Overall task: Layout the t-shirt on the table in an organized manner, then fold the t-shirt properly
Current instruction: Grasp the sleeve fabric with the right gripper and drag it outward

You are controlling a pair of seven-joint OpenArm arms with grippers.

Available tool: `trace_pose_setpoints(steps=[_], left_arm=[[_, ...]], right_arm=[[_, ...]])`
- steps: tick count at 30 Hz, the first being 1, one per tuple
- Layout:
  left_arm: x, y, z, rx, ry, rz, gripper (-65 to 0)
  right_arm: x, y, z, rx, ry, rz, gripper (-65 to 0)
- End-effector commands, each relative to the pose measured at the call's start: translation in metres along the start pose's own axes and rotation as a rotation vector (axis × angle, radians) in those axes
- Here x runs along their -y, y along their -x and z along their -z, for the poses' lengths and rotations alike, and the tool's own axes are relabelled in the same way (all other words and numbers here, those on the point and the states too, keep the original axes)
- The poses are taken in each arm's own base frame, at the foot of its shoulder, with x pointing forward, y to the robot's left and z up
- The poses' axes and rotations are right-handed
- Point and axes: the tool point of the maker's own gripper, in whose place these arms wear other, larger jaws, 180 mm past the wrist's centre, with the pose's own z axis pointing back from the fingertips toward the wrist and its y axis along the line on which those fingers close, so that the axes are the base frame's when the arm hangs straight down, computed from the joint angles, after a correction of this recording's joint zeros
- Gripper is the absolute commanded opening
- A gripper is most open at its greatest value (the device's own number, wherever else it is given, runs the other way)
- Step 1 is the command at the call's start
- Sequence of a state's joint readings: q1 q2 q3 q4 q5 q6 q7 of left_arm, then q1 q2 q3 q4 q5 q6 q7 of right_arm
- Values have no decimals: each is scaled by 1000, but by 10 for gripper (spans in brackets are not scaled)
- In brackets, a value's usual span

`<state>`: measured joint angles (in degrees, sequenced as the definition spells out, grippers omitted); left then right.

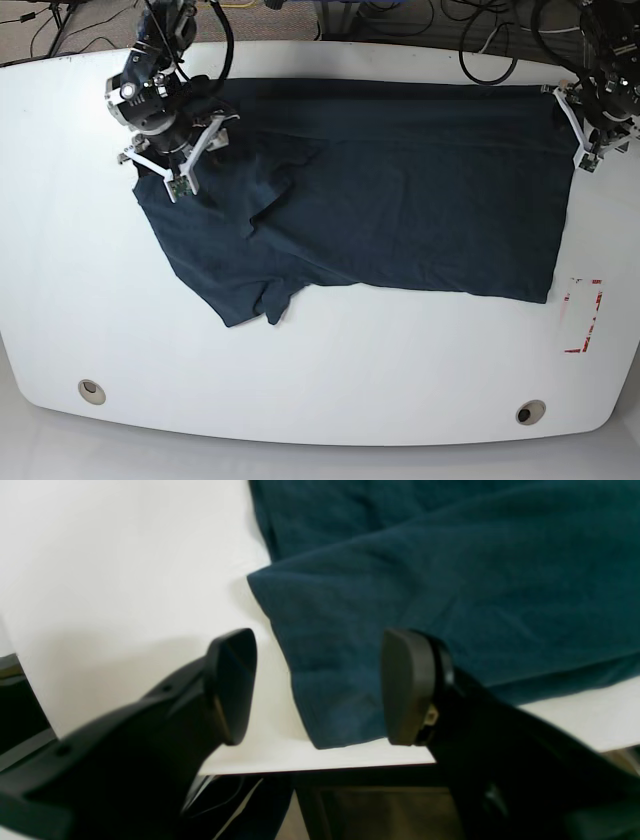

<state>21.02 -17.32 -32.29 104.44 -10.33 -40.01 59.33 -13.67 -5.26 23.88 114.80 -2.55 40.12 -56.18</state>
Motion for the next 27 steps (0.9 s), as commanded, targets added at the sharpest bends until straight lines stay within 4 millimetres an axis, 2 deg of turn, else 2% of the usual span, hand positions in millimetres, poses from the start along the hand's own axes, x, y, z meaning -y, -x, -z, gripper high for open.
trace_pose_setpoints(steps=[1,8,11,13,18,21,27], left_arm=[[-8,-5,-6,9,-27,17,-285],[-9,-5,-6,9,-29,16,-285],[-8,-5,-6,9,-28,15,-285],[-8,-5,-6,9,-28,15,-285],[-9,-6,-6,11,-28,14,-285],[-9,-6,-6,10,-29,15,-285],[-9,-6,-6,10,-29,15,-285]], right_arm=[[0,-20,-2,46,5,-9,-241],[-43,-53,10,109,-105,-53,-243],[-55,-61,15,119,-140,-70,-250],[-64,-60,20,110,-167,-78,-295],[-69,-60,35,81,-193,-78,-463],[-71,-56,43,61,-211,-75,-522],[-77,-56,49,60,-237,-67,-526]])
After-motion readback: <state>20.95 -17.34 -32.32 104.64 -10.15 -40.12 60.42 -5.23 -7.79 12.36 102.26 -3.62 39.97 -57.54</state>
